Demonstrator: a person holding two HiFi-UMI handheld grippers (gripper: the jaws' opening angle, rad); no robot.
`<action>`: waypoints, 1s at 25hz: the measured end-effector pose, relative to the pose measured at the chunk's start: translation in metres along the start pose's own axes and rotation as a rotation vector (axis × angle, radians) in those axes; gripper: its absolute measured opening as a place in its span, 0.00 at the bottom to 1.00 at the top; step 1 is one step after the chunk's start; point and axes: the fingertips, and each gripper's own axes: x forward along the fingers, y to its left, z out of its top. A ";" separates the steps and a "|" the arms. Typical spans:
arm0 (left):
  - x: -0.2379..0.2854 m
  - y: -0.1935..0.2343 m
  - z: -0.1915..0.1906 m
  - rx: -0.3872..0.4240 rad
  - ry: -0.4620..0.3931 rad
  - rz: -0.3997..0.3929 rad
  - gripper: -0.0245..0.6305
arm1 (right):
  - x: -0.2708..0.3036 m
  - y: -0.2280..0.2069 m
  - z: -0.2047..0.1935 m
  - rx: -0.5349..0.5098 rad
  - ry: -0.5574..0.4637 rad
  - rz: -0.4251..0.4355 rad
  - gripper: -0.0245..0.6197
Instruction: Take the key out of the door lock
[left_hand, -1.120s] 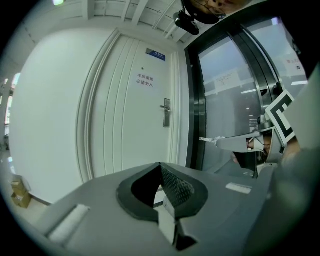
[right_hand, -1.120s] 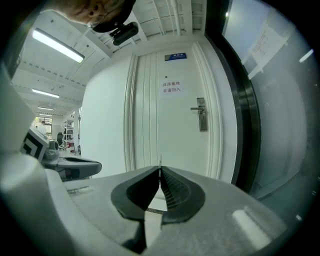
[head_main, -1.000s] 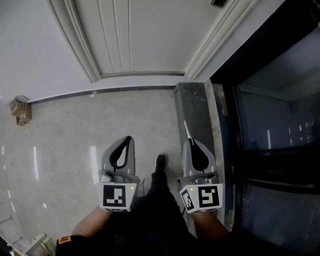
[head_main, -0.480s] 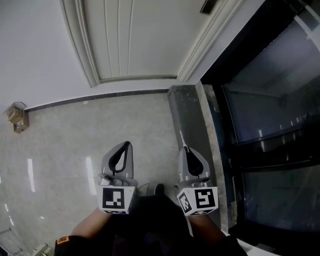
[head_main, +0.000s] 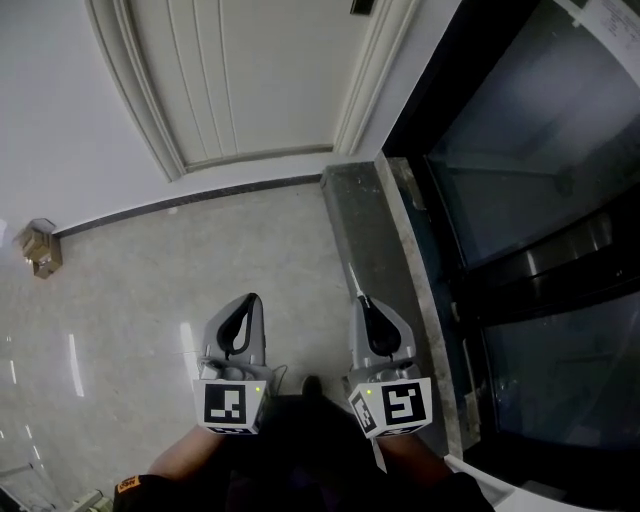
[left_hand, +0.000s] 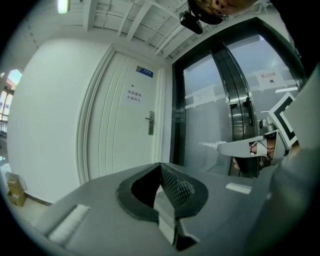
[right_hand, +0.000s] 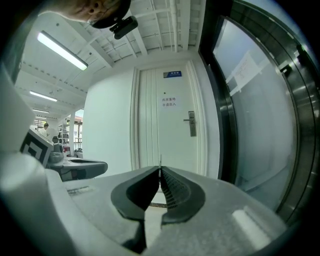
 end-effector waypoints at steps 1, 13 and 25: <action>-0.003 -0.012 -0.002 0.001 0.003 0.000 0.07 | -0.009 -0.005 -0.001 0.001 -0.004 0.006 0.04; -0.036 -0.079 -0.013 0.005 -0.014 0.089 0.07 | -0.085 -0.042 -0.020 -0.017 0.012 0.064 0.04; -0.051 -0.109 -0.022 -0.001 -0.022 0.083 0.07 | -0.118 -0.052 -0.029 -0.022 -0.003 0.070 0.04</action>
